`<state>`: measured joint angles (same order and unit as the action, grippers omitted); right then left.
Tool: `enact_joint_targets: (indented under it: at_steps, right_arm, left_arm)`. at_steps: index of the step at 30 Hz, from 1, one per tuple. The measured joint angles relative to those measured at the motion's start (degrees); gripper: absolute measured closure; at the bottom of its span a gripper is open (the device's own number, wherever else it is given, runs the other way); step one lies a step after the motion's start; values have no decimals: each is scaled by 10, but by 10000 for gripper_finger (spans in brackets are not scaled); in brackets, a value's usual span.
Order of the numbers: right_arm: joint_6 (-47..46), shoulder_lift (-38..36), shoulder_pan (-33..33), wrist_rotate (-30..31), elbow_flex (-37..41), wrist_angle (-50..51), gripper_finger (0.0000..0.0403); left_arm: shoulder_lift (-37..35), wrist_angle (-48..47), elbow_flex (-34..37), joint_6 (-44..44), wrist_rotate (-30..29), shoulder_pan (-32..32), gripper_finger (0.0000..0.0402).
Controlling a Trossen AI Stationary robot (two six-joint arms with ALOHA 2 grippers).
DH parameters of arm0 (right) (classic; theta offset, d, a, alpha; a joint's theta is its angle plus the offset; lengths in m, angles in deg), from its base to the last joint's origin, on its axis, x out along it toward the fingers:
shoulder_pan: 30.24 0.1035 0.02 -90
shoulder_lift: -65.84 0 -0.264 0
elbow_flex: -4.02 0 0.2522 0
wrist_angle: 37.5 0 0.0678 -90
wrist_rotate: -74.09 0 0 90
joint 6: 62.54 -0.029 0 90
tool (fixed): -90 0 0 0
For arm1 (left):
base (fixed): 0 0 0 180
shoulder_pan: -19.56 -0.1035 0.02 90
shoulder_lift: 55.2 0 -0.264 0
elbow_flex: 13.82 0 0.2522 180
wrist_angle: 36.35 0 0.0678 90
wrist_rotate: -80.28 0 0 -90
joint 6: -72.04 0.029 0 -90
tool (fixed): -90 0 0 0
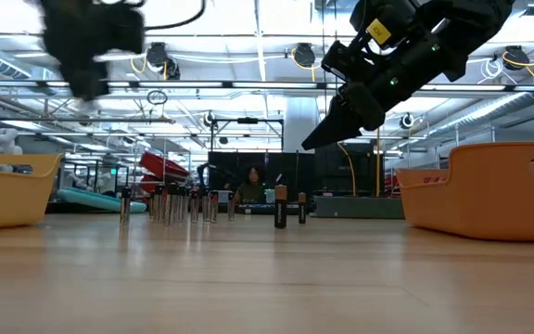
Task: Sort batteries
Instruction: Put the silver battery into the yellow bin, then adjust the yellow bin
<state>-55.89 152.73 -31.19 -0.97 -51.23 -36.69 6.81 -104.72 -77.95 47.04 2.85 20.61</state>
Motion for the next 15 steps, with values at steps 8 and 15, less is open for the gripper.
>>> enact_joint_targets:
  at_steps: [8, 15]
  right_arm:
    - [-10, 0, 0, 0, 0, 0, 268]
    - [-11, 0, 0, 0, 0, 0, 268]
  left_arm:
    - [8, -50, 71, -170, 7, 129, 314]
    - [8, -41, 92, -212, -47, 156, 267]
